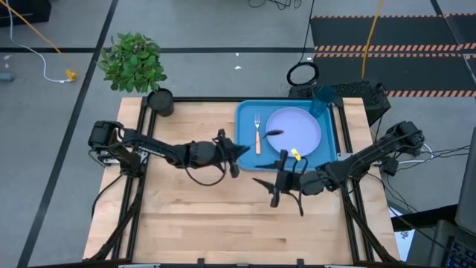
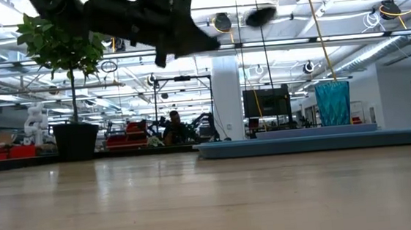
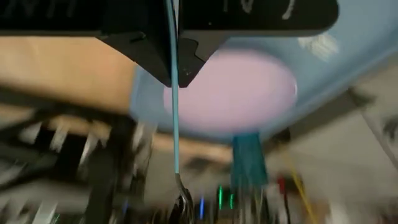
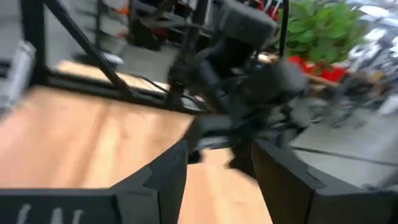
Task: Pick and place plate/cup/fork/spoon on tray
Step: Put the blue spoon on the blue tray to the left of the light orange fork
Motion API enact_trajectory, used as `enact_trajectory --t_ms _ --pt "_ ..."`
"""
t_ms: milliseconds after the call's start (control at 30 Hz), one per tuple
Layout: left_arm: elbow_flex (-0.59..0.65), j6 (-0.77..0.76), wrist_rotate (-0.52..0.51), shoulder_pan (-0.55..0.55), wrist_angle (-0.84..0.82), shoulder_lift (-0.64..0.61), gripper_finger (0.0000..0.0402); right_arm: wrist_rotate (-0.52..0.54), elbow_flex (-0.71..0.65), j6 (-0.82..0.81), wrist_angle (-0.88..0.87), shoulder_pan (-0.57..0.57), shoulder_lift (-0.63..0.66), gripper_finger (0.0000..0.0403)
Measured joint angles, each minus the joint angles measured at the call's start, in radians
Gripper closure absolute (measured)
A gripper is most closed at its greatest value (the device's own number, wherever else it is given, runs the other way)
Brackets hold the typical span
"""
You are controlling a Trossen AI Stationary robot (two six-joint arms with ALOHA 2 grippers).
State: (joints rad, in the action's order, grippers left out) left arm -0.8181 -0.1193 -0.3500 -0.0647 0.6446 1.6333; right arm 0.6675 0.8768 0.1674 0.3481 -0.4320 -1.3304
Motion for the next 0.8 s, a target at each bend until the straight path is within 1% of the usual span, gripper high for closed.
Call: enact_trajectory --t_ms 100,167,367,433,500,600,667,800 --pt "0.041 0.057 0.034 0.002 0.216 0.0 0.0396 -0.014 0.0 -0.059 0.049 0.007 -0.017 0.0238" --pt "0.057 0.062 0.046 -0.005 0.31 0.0 0.0396 -0.013 -0.001 -0.062 0.092 0.012 -0.026 0.0243" --pt "0.067 0.074 0.047 -0.054 0.428 0.022 0.0396 -0.016 -0.001 -0.055 0.229 0.056 -0.057 0.0254" --pt "0.067 0.102 0.049 -0.078 0.489 0.033 0.0396 -0.026 -0.001 -0.066 0.229 0.065 -0.06 0.0254" --pt "0.067 0.131 0.042 -0.093 0.554 0.037 0.0398 -0.062 -0.003 -0.075 0.234 0.071 -0.06 0.0254" --pt "0.066 0.171 0.036 -0.1 0.63 0.037 0.0396 -0.057 -0.016 -0.048 0.26 0.071 -0.05 0.0255" --pt "0.065 0.181 0.036 -0.1 0.656 0.037 0.0395 -0.041 -0.024 -0.013 0.304 0.068 -0.034 0.0255" --pt "0.063 0.178 0.049 -0.1 0.655 0.038 0.0398 -0.045 -0.052 0.018 0.395 0.085 -0.015 0.0255"
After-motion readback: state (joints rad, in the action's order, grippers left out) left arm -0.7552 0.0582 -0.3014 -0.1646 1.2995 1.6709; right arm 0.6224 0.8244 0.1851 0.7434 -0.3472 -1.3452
